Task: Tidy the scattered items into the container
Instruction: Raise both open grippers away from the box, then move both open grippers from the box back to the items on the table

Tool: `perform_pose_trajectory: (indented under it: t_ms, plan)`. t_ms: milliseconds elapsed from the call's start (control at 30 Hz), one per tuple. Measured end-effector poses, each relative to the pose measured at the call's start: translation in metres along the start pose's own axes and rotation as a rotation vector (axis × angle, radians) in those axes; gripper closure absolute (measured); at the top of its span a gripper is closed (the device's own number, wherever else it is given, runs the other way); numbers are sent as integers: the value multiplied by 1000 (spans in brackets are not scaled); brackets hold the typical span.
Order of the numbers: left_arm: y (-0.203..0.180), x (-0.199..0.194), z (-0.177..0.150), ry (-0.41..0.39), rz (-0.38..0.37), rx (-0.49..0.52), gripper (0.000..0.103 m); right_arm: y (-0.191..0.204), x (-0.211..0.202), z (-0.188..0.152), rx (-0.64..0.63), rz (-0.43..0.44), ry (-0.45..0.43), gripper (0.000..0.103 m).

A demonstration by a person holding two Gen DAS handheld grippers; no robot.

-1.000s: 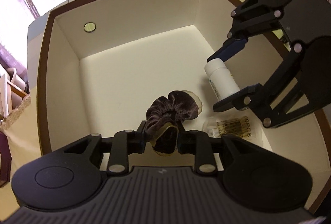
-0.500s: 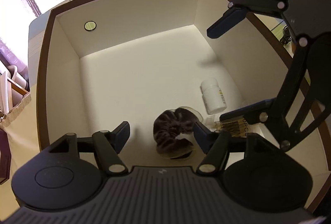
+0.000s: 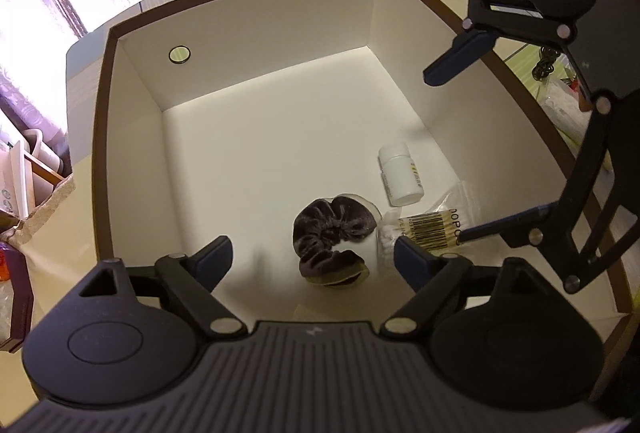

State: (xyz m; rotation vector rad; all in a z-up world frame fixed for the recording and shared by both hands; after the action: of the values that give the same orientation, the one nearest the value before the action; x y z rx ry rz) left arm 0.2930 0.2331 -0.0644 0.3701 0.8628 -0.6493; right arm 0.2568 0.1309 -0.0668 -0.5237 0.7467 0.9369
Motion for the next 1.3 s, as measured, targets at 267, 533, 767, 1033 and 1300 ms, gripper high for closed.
perform_pose_trajectory:
  t_ms: [267, 533, 767, 1033, 1300]
  plan:
    - [-6, -16, 0, -3, 27, 6, 12, 10, -14, 3, 1, -11, -30, 4]
    - [-11, -41, -1, -35, 68, -4, 3, 23, -35, 2, 15, -17, -84, 4]
    - [-15, -62, -2, -53, 107, -23, 2, 32, -54, 0, 23, -41, -105, 4]
    - [-23, -92, 1, -88, 140, -38, 1, 43, -81, -3, 37, -28, -160, 4]
    - [-35, -117, -1, -116, 161, -67, 1, 62, -103, -7, 18, 3, -195, 4]
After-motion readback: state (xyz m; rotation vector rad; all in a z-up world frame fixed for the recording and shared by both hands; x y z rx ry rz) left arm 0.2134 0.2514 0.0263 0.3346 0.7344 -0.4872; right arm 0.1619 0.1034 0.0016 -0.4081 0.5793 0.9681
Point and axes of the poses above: each gripper's, at about its wrist camera, not at the fingertips, and x roughly the way its jaws point, y to its left, z to its top, the point moved 2 cm from there along x, roughly the way its jaws point, and after that the axes turned 12 degrees about -y, right-handed, at the moved point
